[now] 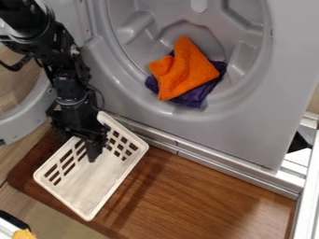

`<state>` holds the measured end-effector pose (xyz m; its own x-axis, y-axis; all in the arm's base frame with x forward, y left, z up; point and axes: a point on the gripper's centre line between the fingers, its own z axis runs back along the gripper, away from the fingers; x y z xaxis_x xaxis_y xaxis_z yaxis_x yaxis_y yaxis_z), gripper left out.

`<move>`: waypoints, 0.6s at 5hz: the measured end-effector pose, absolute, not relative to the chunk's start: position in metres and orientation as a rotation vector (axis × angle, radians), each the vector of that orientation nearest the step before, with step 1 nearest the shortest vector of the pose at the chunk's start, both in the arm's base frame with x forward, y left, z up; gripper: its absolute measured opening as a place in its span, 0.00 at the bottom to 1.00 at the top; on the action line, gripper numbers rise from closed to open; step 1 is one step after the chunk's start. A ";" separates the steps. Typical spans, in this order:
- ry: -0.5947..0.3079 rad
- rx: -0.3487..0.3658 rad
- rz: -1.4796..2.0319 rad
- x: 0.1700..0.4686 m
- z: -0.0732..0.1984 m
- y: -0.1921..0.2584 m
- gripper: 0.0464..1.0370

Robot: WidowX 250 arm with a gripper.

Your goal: Move the basket to the left side in front of the washing machine

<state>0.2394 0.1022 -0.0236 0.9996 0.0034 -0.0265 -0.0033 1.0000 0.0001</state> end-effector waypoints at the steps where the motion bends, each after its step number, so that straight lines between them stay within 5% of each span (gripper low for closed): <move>1: 0.024 0.027 -0.027 0.243 -0.015 0.095 0.98; 3: -0.053 0.121 -0.063 0.249 0.032 0.085 0.97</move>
